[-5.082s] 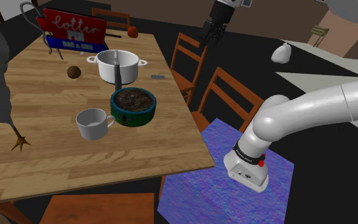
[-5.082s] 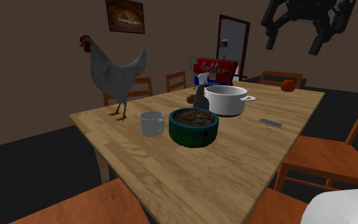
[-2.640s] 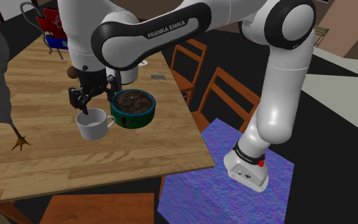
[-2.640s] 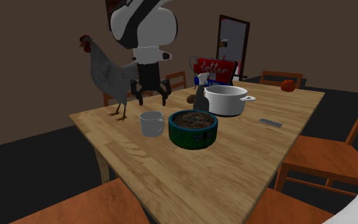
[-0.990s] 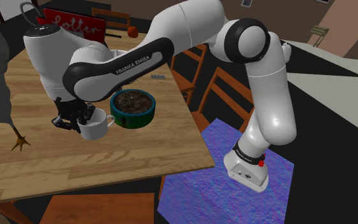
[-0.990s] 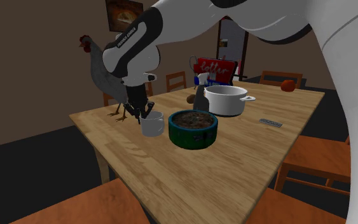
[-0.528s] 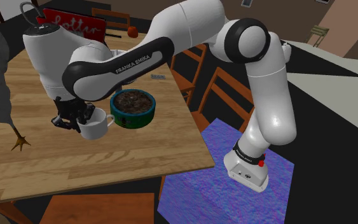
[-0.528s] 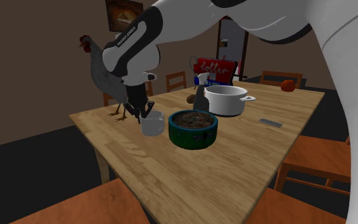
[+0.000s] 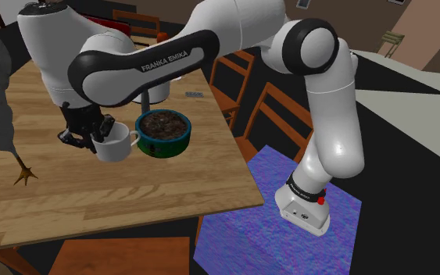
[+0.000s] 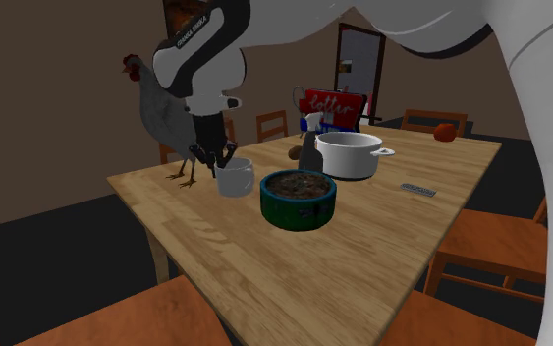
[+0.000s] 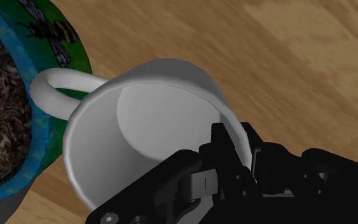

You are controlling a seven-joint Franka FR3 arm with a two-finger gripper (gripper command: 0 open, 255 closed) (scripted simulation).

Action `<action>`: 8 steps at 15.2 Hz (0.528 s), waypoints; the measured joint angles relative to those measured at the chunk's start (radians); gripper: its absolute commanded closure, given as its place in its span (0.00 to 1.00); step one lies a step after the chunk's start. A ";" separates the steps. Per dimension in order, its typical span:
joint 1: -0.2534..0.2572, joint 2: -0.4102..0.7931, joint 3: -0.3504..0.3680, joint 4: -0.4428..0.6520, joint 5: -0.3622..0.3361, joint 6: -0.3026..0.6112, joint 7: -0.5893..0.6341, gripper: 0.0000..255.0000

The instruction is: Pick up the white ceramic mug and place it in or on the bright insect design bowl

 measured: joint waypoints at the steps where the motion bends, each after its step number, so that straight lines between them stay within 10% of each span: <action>1: 0.000 -0.003 0.001 0.007 0.002 -0.009 -0.002 1.00; 8: 0.005 -0.024 0.010 0.067 0.017 -0.087 -0.018 1.00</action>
